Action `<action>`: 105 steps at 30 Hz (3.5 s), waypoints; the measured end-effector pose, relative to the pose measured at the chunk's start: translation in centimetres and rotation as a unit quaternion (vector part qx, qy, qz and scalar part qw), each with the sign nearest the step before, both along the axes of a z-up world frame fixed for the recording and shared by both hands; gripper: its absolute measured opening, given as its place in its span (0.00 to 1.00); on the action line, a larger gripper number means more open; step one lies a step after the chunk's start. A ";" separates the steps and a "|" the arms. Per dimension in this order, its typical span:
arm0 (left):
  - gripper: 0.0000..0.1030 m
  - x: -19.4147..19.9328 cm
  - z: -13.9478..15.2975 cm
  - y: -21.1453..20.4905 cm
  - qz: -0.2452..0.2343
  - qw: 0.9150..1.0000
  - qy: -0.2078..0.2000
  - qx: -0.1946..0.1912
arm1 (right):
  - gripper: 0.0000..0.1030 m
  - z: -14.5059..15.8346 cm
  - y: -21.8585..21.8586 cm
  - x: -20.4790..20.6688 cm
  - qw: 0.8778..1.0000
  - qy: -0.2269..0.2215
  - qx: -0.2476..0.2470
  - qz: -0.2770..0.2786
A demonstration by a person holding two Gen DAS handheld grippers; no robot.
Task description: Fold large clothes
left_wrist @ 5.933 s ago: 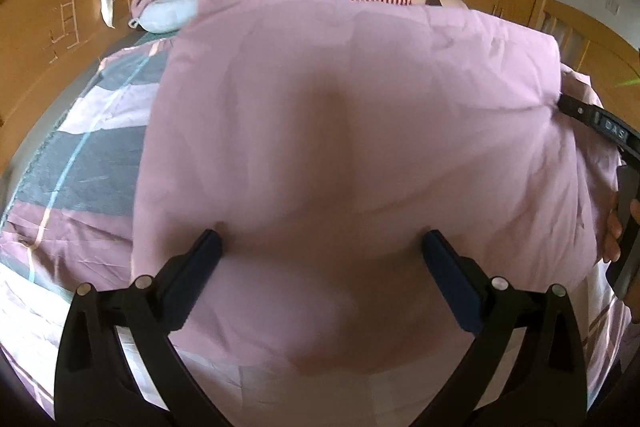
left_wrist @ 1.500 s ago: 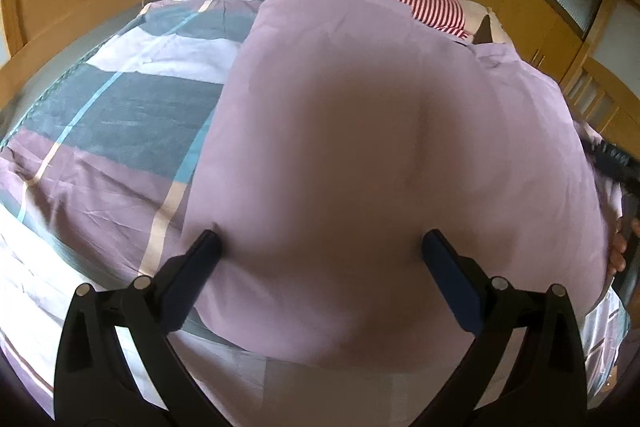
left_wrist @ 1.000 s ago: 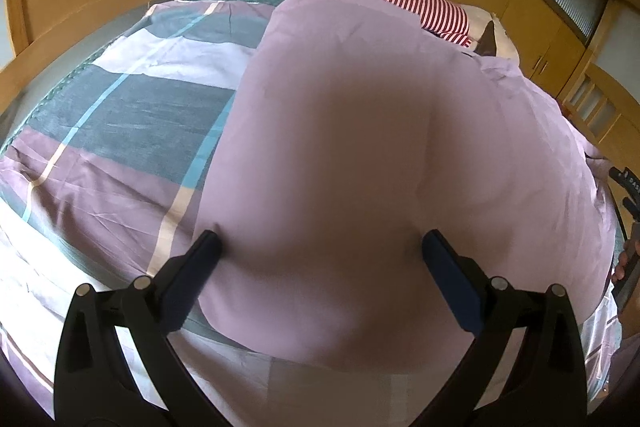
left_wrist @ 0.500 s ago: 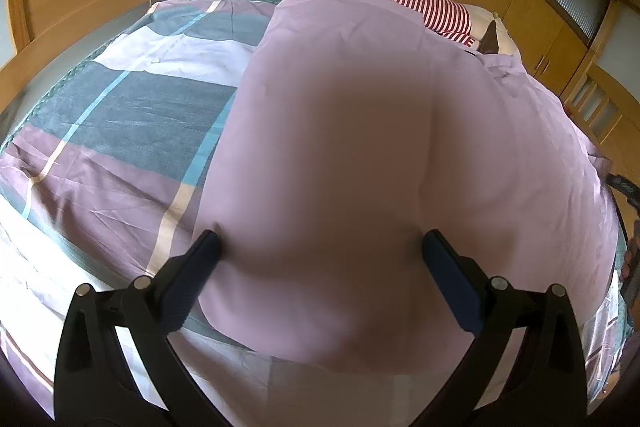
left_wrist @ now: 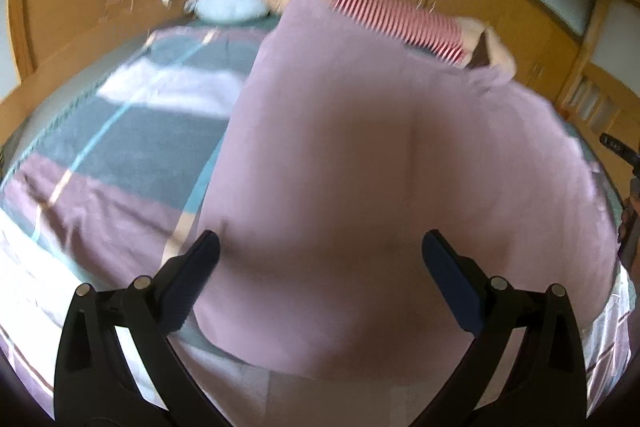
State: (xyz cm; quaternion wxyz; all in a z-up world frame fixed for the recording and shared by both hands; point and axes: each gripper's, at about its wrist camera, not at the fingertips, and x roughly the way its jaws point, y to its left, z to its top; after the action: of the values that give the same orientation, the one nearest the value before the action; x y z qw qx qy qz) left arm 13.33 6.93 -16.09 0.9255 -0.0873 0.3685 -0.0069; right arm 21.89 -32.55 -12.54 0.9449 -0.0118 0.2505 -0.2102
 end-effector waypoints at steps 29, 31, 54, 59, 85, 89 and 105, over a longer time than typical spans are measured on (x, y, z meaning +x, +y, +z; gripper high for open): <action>0.98 -11.0 8.2 -6.9 -0.072 0.987 -0.127 0.074 | 0.99 -0.8 11.1 -20.7 0.979 0.063 0.150 0.119; 0.98 -12.6 9.5 -7.4 -0.052 0.984 -0.139 0.099 | 0.99 -0.6 12.2 -21.5 0.982 0.071 0.132 0.117; 0.98 -16.2 11.4 -8.1 -0.062 0.991 -0.098 0.062 | 0.99 3.8 15.0 -26.1 0.989 0.030 0.059 0.129; 0.98 -16.4 11.2 -8.5 -0.066 0.991 -0.095 0.064 | 0.99 3.9 15.1 -26.0 0.989 0.032 0.056 0.131; 0.98 -17.0 11.6 -8.1 -0.065 0.991 -0.103 0.060 | 0.99 4.4 15.7 -26.7 0.990 0.028 0.045 0.129; 0.98 -17.0 11.5 -8.1 -0.066 0.991 -0.102 0.060 | 0.99 4.3 15.7 -26.7 0.990 0.029 0.046 0.129; 0.98 -16.9 11.0 -8.0 -0.067 0.991 -0.096 0.063 | 0.99 3.7 15.6 -26.6 0.990 0.035 0.048 0.126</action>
State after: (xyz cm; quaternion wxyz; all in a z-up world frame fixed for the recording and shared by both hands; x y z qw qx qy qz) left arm -3.55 -1.12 -5.04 0.9578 -0.0030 0.2823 -0.0544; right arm -4.69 -16.90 -8.83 0.9540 -0.0056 0.2898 -0.0767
